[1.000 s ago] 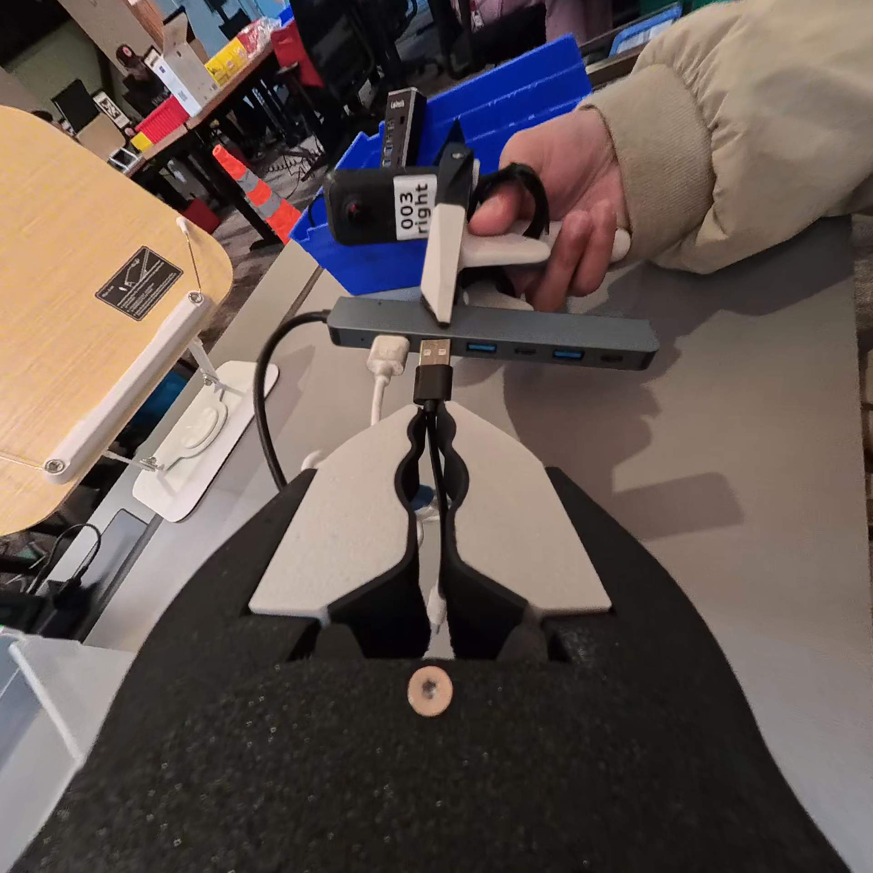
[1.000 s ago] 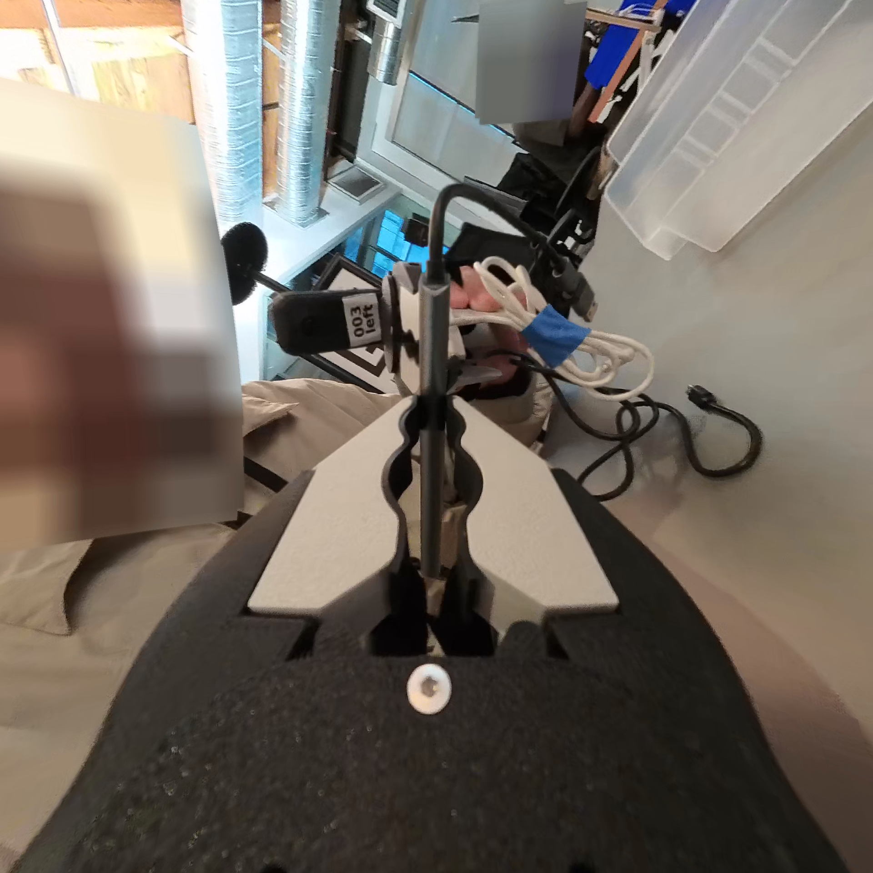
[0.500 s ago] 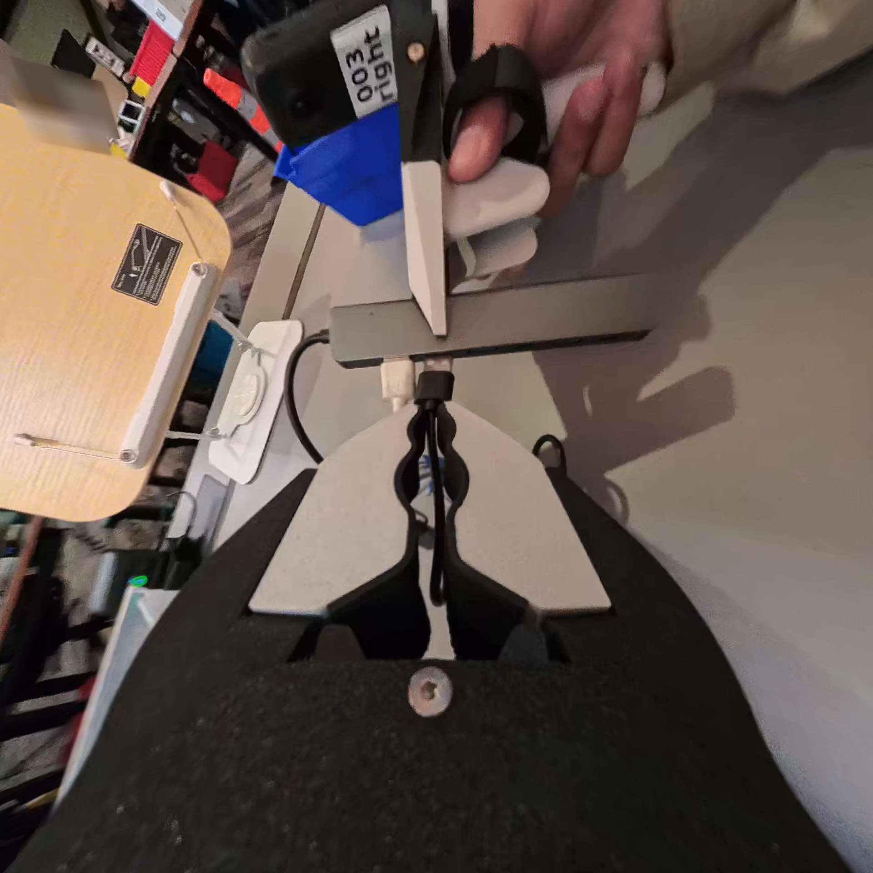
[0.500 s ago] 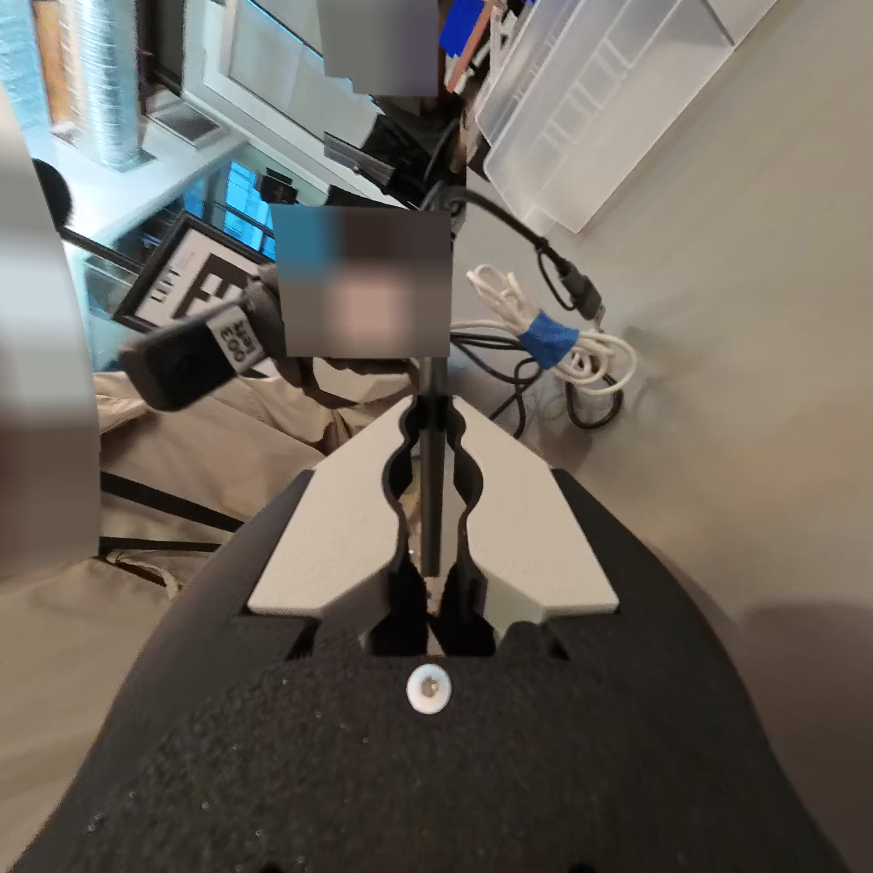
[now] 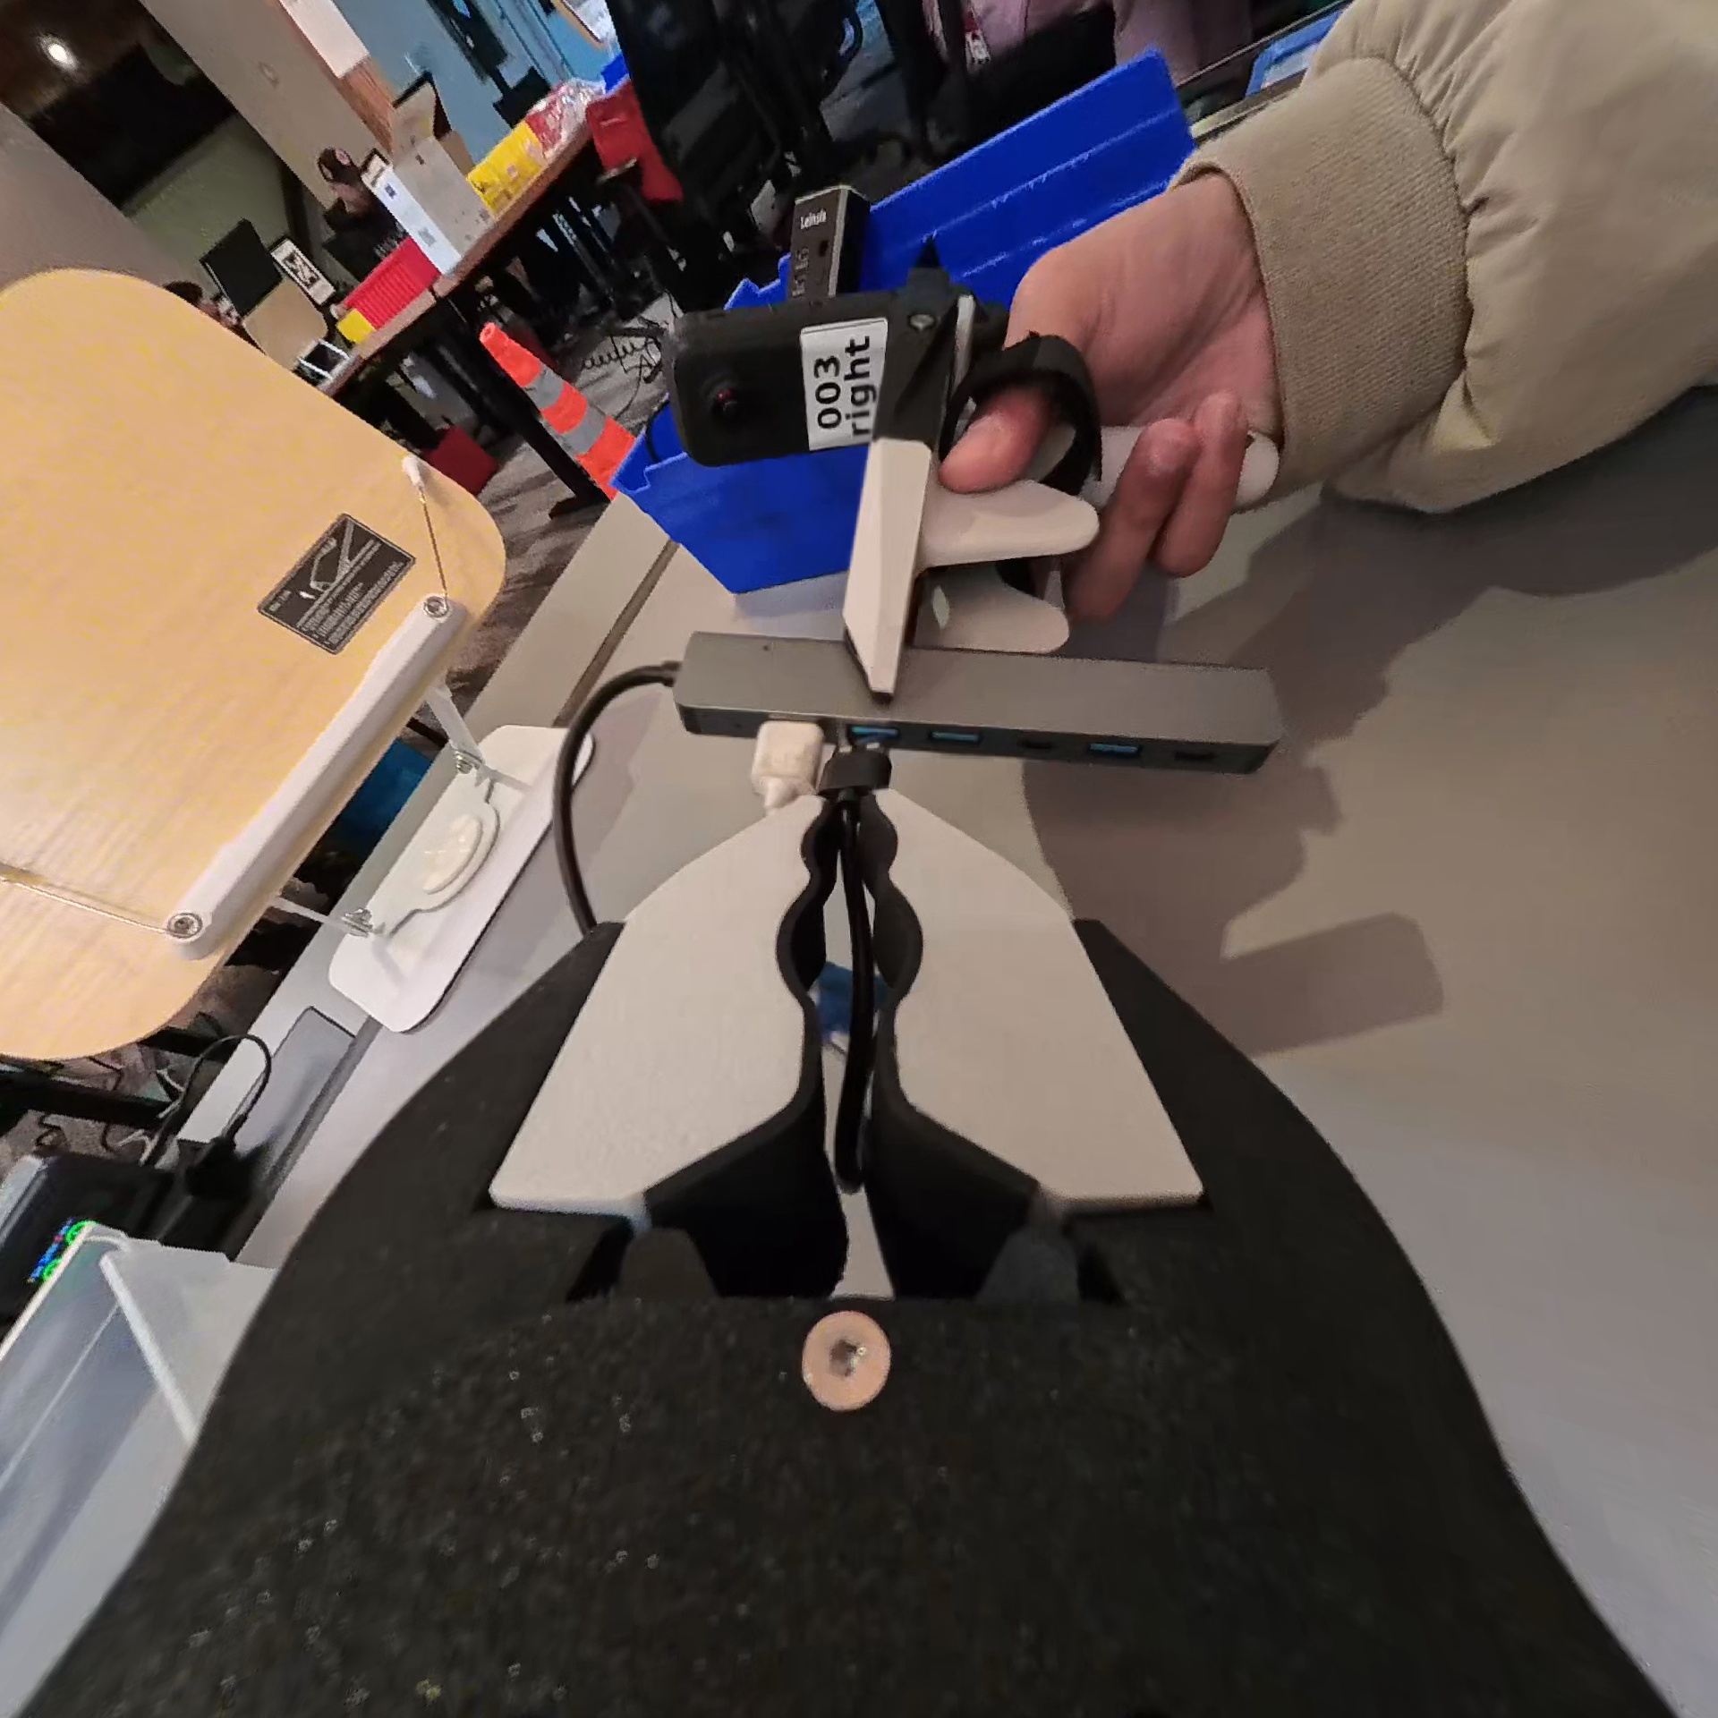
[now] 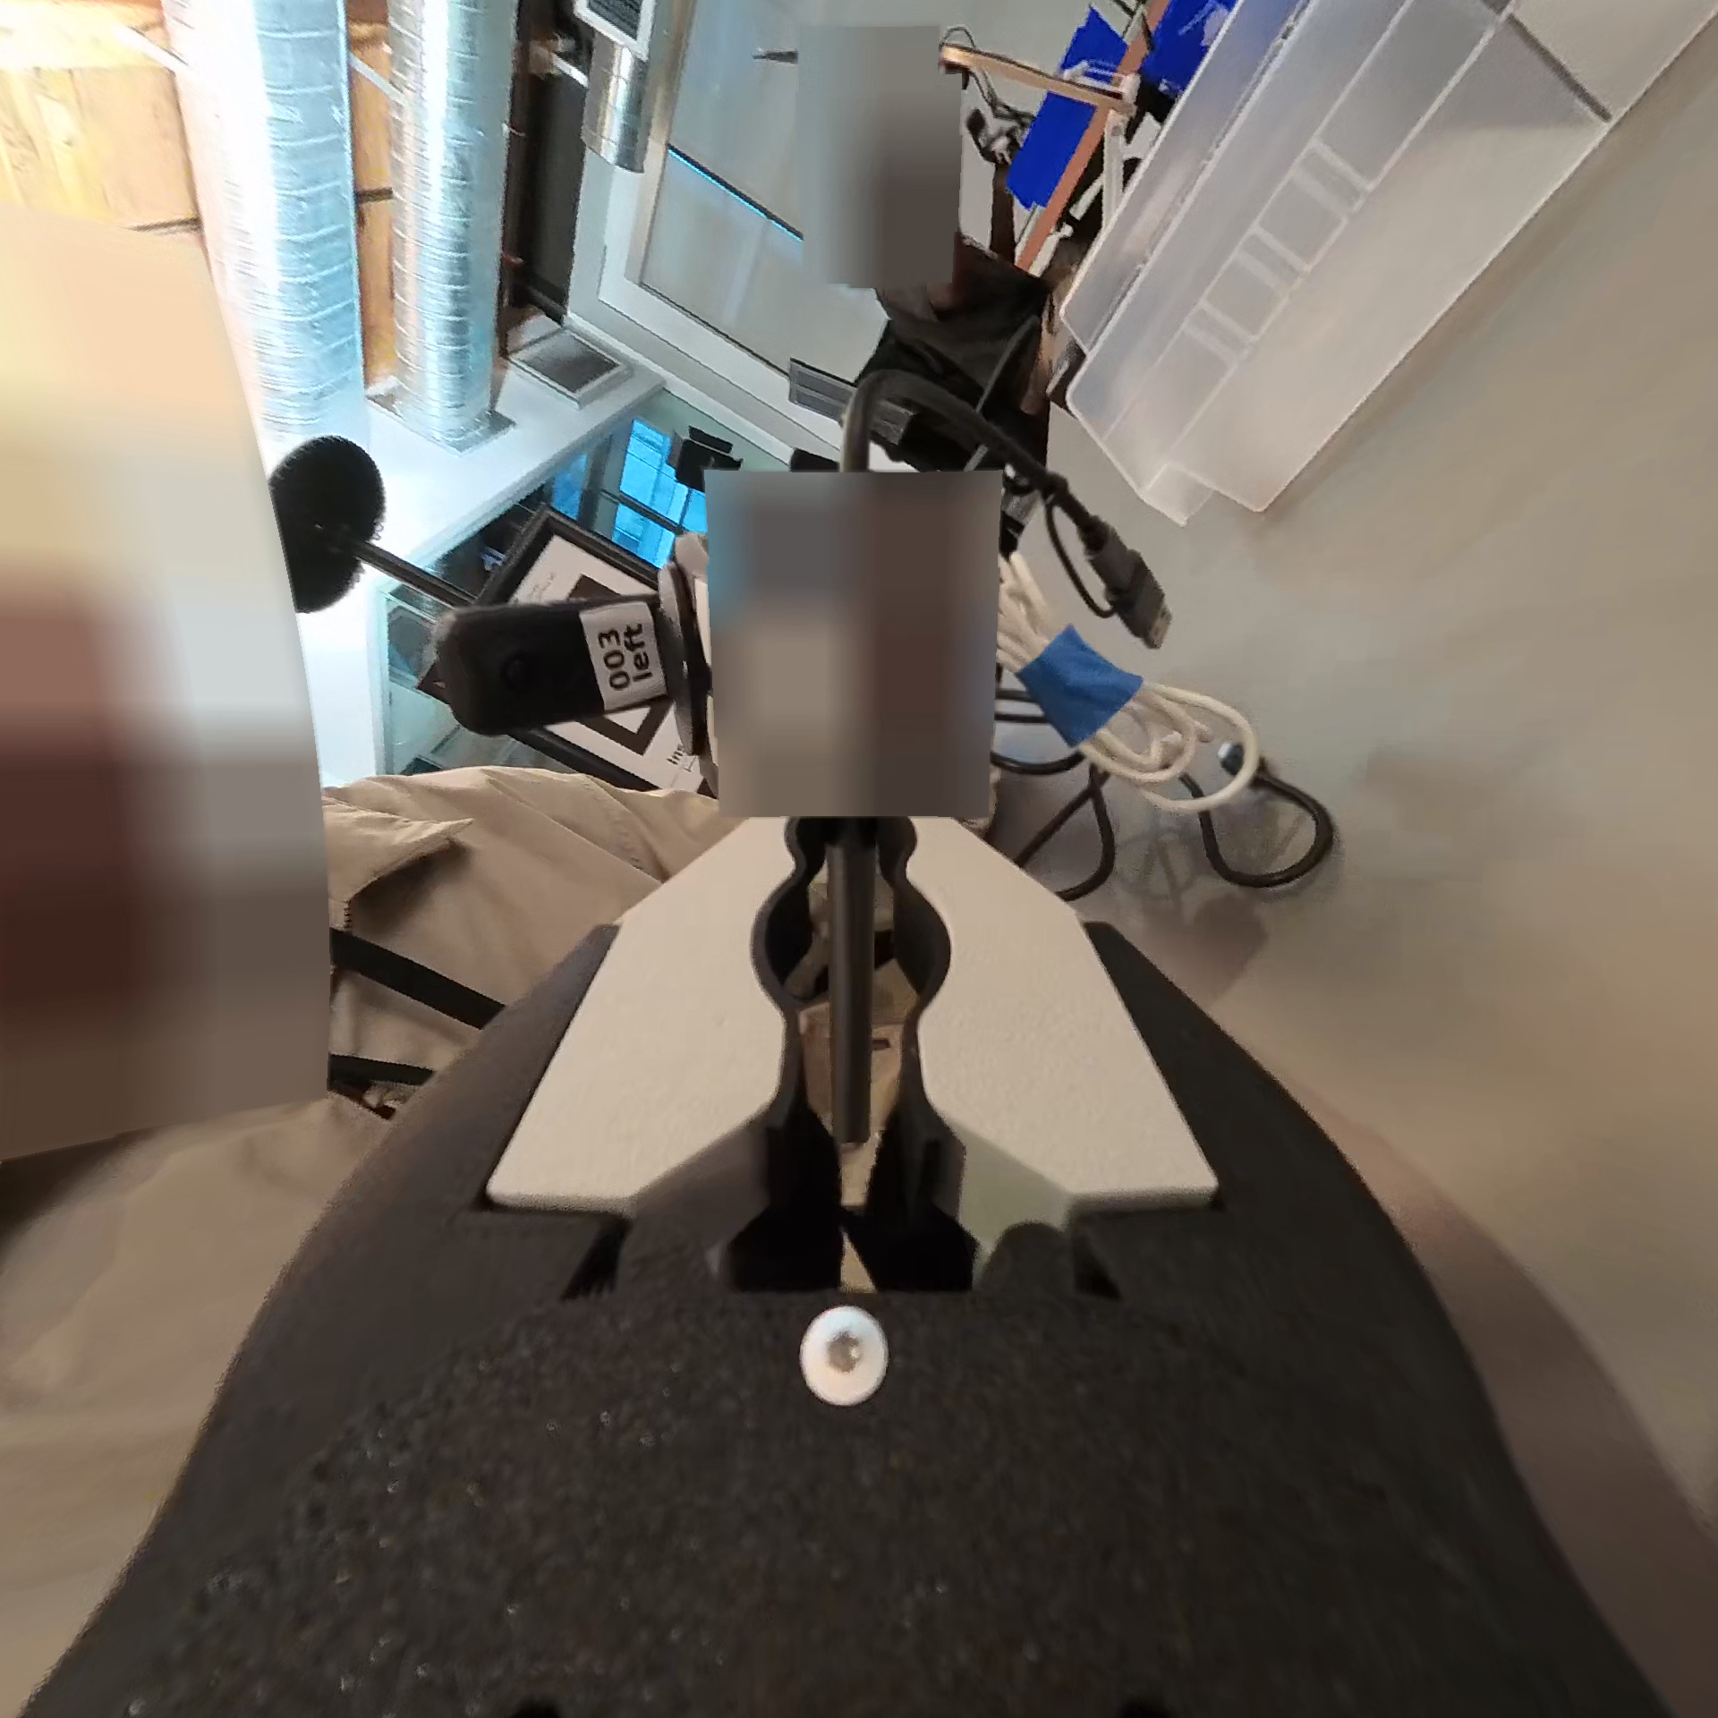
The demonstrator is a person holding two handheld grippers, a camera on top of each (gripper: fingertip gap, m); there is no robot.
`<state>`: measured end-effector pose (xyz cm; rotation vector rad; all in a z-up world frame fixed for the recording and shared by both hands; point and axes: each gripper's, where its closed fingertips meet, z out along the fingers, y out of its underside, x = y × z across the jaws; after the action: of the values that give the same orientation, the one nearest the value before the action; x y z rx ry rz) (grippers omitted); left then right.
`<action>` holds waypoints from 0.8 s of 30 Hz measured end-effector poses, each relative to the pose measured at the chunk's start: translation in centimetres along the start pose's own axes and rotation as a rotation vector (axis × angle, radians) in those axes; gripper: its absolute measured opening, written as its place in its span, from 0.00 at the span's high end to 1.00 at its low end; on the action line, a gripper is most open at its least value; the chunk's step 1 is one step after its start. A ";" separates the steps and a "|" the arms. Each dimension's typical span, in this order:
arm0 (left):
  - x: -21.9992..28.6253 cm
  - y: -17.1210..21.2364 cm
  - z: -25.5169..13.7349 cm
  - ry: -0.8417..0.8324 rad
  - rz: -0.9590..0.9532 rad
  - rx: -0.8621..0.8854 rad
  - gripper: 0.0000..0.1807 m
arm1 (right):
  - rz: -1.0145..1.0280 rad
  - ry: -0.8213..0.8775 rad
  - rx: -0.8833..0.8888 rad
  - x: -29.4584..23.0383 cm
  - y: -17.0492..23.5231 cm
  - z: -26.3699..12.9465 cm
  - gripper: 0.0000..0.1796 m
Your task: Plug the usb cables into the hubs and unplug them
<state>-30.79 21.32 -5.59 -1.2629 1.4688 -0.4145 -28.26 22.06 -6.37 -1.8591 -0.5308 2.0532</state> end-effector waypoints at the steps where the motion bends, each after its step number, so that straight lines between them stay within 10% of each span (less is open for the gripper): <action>1: 0.1 -0.2 -0.1 0.003 0.008 0.016 0.98 | -0.003 -0.004 0.002 -0.1 -0.1 0.0 0.95; 24: 0.9 -0.7 -0.2 -0.001 0.106 0.081 0.98 | 0.023 -0.080 -0.029 -1.2 0.6 0.6 0.95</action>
<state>-30.46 20.24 -5.38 -1.1155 1.4963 -0.3990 -28.77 20.88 -5.53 -1.8133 -0.5644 2.1532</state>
